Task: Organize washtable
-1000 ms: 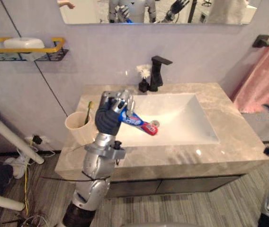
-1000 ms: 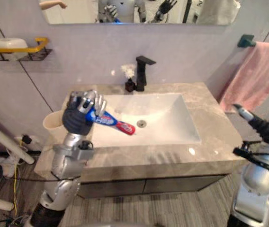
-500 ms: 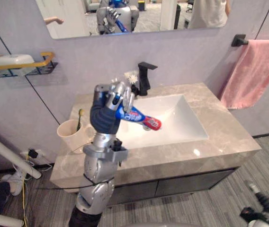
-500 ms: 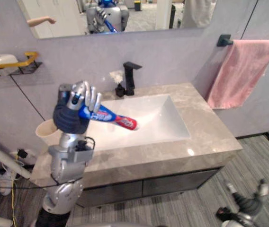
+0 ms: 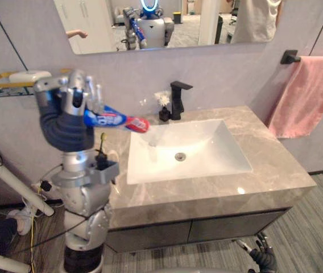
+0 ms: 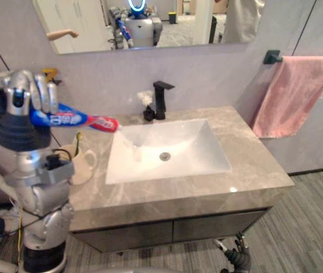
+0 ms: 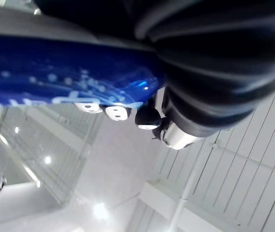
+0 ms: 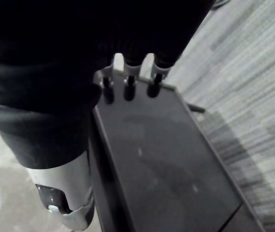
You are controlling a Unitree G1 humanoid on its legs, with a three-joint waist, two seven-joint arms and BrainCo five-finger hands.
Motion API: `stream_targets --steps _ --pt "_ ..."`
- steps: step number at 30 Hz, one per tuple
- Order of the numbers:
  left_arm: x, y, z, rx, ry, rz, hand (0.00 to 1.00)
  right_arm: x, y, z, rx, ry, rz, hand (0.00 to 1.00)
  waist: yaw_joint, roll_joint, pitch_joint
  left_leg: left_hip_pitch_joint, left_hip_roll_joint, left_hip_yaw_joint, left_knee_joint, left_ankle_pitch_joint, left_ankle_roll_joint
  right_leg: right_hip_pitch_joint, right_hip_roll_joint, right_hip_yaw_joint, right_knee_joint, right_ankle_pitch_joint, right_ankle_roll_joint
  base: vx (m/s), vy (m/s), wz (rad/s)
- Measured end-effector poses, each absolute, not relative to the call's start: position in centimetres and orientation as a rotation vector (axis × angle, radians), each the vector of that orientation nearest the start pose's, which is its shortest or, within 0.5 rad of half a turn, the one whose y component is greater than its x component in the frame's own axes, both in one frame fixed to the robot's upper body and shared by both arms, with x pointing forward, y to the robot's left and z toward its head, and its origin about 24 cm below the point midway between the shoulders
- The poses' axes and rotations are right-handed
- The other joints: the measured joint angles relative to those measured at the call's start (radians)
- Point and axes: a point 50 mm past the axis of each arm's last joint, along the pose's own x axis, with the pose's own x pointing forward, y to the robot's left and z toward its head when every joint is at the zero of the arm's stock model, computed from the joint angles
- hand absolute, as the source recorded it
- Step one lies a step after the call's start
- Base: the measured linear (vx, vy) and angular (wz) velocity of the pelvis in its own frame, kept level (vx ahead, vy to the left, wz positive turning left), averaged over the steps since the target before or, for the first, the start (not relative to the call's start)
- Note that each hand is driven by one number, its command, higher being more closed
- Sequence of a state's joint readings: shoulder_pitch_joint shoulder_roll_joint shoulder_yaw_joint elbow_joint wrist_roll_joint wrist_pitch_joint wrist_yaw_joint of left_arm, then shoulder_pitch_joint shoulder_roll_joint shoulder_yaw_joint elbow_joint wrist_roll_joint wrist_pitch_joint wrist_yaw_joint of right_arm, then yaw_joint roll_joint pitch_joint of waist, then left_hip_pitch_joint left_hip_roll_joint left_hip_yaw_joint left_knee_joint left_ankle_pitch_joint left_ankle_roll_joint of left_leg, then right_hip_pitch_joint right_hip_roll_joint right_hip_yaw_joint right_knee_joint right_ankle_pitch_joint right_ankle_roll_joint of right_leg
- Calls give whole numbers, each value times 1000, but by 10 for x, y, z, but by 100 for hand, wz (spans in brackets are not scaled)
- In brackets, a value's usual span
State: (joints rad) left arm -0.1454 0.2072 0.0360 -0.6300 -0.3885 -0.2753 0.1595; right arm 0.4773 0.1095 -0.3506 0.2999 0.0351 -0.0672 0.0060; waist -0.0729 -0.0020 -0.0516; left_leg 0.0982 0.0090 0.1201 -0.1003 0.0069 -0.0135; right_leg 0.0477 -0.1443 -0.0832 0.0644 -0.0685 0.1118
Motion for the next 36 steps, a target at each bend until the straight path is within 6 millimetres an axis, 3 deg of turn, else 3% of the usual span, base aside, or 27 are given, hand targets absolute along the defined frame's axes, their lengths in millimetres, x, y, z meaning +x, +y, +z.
stream_targets --steps 5,12,19,29,34,35,36 --pt "217 206 221 -166 -940 120 100 74 -225 -99 96 698 -468 0 2 -26 4 -4 -5 -29 0 3 -1 8 -1 -18 0 -5 -8 -5 -17 11" --pt "222 229 214 -140 -889 237 100 68 -235 -104 40 746 -435 0 5 -32 16 -6 -8 -46 0 3 -2 15 0 -29 0 -13 -18 -9 -13 8" --pt "230 235 203 -140 -829 262 100 73 -235 -105 29 748 -410 0 4 -36 28 -16 -7 -55 0 8 -4 1 1 -36 0 -16 -20 -4 -13 3" --pt "248 241 173 -140 -651 296 100 77 -228 -114 30 785 -361 0 5 -47 44 -41 -7 -65 5 11 -5 -2 3 -45 -16 -15 -18 8 -11 3" --pt "252 241 172 -123 -626 297 100 83 -222 -111 25 762 -334 0 5 -56 47 -39 -7 -63 6 11 -5 -5 3 -48 -16 -14 -19 29 -5 4" --pt "253 240 172 -117 -626 297 0 83 -220 -110 31 759 -334 0 5 -55 48 -40 -8 -63 6 11 -5 -5 2 -50 -16 -14 -19 4 -8 3" --pt "255 240 173 -114 -627 297 0 83 -218 -109 36 751 -336 0 5 -54 49 -41 -8 -63 6 11 -5 -5 2 -50 -16 -14 -19 0 0 0"
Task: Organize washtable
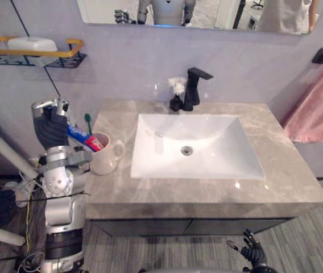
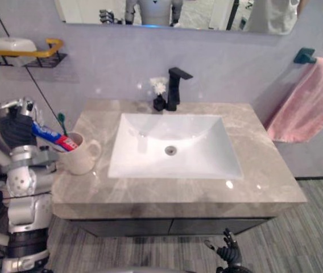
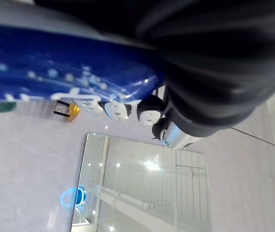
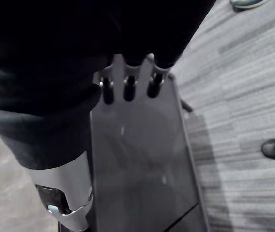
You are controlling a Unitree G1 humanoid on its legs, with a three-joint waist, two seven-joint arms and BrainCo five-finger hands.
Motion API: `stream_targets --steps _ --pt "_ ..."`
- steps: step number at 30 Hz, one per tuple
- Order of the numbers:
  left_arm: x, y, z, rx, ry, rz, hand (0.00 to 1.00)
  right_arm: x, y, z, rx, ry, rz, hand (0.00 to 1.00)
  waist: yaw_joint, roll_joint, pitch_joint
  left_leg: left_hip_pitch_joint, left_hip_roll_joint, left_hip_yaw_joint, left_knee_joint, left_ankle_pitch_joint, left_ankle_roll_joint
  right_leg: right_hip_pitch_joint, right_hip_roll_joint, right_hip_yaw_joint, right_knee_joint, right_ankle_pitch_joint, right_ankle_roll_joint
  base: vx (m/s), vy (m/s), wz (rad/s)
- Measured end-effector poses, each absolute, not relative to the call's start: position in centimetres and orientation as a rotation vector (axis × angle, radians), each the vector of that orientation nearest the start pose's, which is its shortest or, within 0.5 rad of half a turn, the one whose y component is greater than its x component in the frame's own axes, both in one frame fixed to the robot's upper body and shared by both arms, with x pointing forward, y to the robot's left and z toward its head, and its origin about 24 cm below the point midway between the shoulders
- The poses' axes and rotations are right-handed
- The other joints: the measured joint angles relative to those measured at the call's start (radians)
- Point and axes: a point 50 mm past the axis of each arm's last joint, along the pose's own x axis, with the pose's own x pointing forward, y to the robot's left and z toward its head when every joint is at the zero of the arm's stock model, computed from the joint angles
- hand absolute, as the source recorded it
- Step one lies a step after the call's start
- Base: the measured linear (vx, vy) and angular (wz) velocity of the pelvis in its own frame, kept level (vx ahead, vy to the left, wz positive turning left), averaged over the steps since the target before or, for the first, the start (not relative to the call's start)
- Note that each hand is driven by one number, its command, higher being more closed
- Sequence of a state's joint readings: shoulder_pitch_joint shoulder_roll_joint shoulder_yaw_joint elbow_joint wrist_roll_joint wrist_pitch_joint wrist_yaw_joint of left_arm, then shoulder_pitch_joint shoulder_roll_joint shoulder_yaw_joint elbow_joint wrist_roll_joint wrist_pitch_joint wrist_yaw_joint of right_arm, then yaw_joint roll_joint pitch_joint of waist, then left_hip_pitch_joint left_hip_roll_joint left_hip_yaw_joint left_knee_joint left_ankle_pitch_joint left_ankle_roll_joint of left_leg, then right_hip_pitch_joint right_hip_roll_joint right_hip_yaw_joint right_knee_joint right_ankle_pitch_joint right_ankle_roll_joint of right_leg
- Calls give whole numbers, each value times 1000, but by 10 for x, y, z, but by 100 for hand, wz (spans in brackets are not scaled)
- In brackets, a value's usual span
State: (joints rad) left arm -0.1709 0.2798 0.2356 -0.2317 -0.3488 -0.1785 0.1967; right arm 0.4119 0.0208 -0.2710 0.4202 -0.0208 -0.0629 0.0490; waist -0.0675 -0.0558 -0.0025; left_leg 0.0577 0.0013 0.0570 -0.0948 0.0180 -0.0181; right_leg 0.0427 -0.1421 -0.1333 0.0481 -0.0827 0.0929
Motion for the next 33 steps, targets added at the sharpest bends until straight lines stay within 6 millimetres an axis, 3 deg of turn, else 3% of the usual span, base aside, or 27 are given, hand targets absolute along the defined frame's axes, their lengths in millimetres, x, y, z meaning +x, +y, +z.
stream_targets --steps 16,19,23,26,33 --pt "258 236 188 -115 -686 280 0 83 -215 -103 22 727 -326 0 -1 25 6 -2 0 -1 0 1 0 -3 0 0 -1 0 0 -7 -4 0" --pt "248 230 203 -92 -767 261 0 84 -216 -103 22 723 -326 0 2 25 6 -2 0 -5 0 1 0 -2 0 -1 -1 0 0 0 0 0" --pt "217 231 217 -69 -897 270 0 88 -218 -97 16 691 -332 0 3 33 8 -6 0 -8 -3 0 0 2 0 -1 -1 0 -1 0 0 0" --pt "193 241 203 -84 -890 369 0 87 -219 -97 18 693 -342 0 26 43 9 -6 0 -11 -6 0 0 3 0 -3 -1 0 -1 0 0 0" --pt "163 259 157 -166 -702 558 0 90 -221 -96 34 681 -360 0 56 44 10 -5 0 -29 -7 1 -1 21 -2 -35 -1 -2 -3 -15 -9 13"
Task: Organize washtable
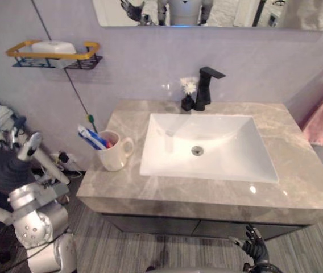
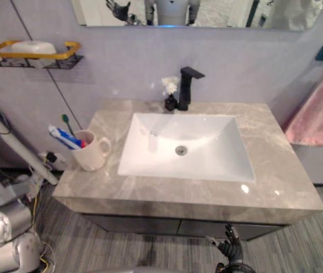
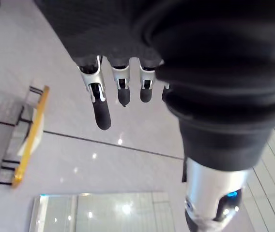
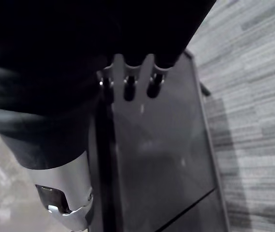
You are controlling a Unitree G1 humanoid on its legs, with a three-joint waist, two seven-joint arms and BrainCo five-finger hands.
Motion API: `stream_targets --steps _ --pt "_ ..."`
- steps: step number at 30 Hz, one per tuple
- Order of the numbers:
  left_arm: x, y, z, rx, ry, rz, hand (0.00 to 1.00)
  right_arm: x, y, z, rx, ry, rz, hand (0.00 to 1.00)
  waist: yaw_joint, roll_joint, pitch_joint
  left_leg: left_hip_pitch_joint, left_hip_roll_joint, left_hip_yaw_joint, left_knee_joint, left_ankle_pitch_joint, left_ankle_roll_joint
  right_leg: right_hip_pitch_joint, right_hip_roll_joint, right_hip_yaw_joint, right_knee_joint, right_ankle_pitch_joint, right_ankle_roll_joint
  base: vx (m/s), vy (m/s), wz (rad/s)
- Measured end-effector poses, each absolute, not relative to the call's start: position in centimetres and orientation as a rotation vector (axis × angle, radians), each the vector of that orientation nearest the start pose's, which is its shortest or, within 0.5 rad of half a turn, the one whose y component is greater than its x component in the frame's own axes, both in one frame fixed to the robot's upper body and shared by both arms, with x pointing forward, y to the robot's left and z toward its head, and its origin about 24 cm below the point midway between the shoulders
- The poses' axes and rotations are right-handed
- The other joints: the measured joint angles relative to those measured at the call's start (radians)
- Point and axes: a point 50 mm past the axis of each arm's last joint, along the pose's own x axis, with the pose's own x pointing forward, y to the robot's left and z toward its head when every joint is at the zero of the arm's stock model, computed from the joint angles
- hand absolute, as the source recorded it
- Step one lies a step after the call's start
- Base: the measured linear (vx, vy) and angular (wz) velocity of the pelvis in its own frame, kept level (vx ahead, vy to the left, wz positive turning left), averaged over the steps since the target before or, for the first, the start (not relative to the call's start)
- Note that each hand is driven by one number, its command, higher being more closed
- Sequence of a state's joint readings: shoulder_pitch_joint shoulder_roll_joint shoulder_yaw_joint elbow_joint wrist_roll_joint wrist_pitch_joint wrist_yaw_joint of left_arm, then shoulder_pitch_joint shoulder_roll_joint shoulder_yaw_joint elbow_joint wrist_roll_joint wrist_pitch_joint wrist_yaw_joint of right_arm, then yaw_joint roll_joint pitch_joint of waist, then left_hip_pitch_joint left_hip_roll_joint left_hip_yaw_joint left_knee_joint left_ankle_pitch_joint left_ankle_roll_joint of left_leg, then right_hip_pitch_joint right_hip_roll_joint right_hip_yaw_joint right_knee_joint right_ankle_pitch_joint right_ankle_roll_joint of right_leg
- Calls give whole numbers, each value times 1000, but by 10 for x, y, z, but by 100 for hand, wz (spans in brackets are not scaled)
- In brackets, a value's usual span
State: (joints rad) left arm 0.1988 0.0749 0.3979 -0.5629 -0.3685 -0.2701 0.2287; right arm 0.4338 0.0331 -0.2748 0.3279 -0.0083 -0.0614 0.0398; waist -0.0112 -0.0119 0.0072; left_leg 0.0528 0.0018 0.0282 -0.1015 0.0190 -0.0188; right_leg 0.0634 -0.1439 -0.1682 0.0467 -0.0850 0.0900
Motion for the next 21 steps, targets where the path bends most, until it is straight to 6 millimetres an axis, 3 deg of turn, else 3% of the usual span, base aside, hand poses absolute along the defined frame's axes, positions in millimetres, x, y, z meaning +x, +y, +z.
stream_targets --steps 1,2,5,8,11,21 --pt "158 260 148 -192 -663 579 0 91 -220 -96 35 681 -364 0 2 -2 -1 3 1 0 0 0 0 4 0 -2 0 -1 0 -25 -13 4" --pt "155 259 142 -206 -634 595 100 91 -220 -97 32 682 -370 0 2 -3 -2 4 1 0 0 0 0 5 -1 -3 0 -1 1 -32 -22 3" --pt "153 251 128 -254 -560 589 100 93 -216 -97 34 683 -350 0 7 -12 -1 3 8 -1 0 -1 0 7 -1 -16 0 -1 1 -22 -19 2" --pt "162 236 119 -305 -509 518 100 91 -210 -99 37 693 -331 0 26 -25 -1 3 11 -1 0 -3 0 8 0 -22 1 -1 2 0 0 0" --pt "170 224 103 -345 -425 464 100 92 -207 -99 39 694 -316 0 25 -31 -2 3 12 -1 0 -3 0 8 0 -24 1 -1 2 0 0 0" --pt "180 208 72 -386 -262 396 100 90 -201 -100 42 704 -299 0 27 -36 -2 3 18 3 0 -9 -2 8 -1 -23 1 -1 2 0 0 0"
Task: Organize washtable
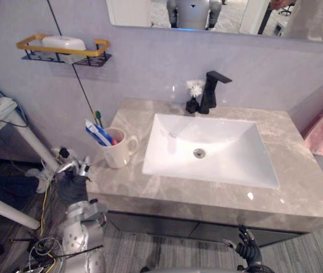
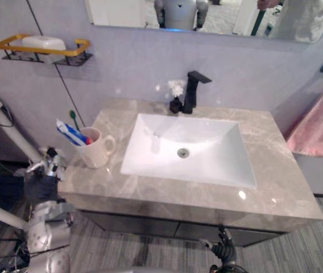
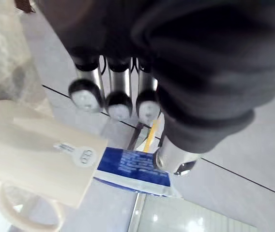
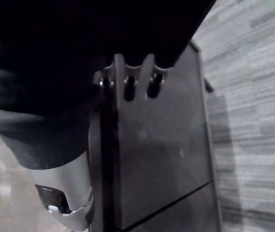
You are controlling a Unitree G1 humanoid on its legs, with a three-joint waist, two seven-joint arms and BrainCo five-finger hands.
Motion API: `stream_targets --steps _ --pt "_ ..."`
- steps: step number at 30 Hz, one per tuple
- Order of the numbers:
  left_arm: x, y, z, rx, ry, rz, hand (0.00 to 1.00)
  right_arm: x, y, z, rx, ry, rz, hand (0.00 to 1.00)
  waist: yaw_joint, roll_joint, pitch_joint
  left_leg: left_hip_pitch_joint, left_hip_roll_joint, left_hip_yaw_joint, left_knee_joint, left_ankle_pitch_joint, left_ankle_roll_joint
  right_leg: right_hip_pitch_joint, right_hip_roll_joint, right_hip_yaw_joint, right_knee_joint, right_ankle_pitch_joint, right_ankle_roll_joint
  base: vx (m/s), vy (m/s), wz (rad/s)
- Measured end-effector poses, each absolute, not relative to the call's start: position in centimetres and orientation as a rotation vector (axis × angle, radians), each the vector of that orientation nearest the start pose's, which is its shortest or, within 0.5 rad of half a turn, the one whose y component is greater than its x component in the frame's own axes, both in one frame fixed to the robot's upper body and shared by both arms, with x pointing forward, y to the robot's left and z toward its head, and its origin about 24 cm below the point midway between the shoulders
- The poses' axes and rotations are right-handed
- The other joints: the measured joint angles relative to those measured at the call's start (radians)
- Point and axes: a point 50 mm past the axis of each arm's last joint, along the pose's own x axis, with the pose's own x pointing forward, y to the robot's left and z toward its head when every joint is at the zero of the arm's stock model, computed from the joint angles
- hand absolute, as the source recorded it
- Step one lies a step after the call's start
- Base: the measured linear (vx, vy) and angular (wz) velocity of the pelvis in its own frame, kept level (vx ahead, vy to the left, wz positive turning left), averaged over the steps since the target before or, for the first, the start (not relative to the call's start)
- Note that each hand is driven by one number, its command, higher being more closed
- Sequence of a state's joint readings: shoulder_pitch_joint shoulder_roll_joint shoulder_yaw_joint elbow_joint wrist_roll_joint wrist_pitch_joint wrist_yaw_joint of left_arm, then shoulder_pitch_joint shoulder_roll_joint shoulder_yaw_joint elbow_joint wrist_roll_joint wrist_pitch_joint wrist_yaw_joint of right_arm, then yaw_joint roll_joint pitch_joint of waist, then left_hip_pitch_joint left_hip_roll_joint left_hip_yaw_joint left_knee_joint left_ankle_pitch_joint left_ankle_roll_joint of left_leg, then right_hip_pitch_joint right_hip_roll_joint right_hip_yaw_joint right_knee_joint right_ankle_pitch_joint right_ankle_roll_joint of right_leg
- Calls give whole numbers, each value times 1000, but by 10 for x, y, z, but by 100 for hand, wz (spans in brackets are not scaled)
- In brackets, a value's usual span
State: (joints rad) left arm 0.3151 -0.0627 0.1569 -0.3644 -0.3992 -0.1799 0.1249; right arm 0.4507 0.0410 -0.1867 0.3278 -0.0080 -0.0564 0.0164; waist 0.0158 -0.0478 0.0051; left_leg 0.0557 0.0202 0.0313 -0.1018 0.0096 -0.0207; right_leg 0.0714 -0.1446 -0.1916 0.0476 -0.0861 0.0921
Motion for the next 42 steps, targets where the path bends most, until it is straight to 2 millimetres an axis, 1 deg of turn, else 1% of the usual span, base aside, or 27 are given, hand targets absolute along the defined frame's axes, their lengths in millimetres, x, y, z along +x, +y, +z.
stream_targets --steps 6,10,13,15,16,19,25,28,34,36,40,42 --pt "185 198 54 -400 -170 352 100 89 -197 -101 43 710 -286 0 0 0 0 2 12 26 0 -5 -5 -3 7 5 0 0 0 -11 -17 -5" --pt "186 192 47 -407 -127 331 100 86 -196 -102 45 717 -282 0 -2 -1 0 2 17 39 0 -8 -7 -7 11 13 -1 0 0 3 -17 -6" --pt "187 191 47 -407 -126 325 100 83 -192 -101 49 720 -267 0 0 -2 -1 3 20 54 0 -11 -7 -13 14 25 -1 0 0 17 -8 -13" --pt "187 191 47 -392 -126 319 100 86 -189 -95 47 692 -251 0 -1 -3 -1 1 23 62 0 -13 -7 -19 16 32 -1 0 1 16 -6 -14" --pt "188 191 48 -387 -128 314 100 88 -187 -93 48 677 -245 0 -2 -8 -4 1 25 70 0 -16 -9 -23 18 36 0 1 1 23 -12 -13" --pt "195 189 48 -388 -131 302 100 87 -184 -93 48 680 -238 0 -2 -19 -11 2 32 80 1 -25 -18 -26 25 44 -1 0 1 40 -20 -11" --pt "203 188 52 -386 -149 283 100 86 -184 -93 48 680 -240 0 -3 -19 -11 3 33 98 1 -30 -19 -34 27 59 -1 1 1 38 -3 -8" --pt "206 189 49 -375 -138 282 100 86 -185 -93 47 681 -243 0 -2 -19 -11 4 33 103 2 -29 -19 -37 27 62 -1 1 1 33 0 -6" --pt "208 190 45 -368 -118 280 100 87 -185 -92 48 675 -247 0 -3 -14 -11 2 33 113 1 -38 -18 -44 27 76 -1 1 2 15 -4 -5" --pt "207 190 40 -368 -93 282 100 88 -186 -92 48 672 -248 0 -3 -8 -13 -4 34 123 1 -41 -16 -56 28 85 -1 3 4 -1 -4 -12" --pt "208 189 38 -368 -80 280 100 90 -186 -91 48 667 -248 0 -4 3 -11 -13 35 125 1 -41 -16 -67 30 88 -1 7 9 -1 -2 -2" --pt "212 188 37 -370 -81 265 100 90 -188 -91 50 665 -261 0 -3 6 -10 -13 35 126 1 -38 -18 -68 30 88 -1 8 8 12 -3 -2"
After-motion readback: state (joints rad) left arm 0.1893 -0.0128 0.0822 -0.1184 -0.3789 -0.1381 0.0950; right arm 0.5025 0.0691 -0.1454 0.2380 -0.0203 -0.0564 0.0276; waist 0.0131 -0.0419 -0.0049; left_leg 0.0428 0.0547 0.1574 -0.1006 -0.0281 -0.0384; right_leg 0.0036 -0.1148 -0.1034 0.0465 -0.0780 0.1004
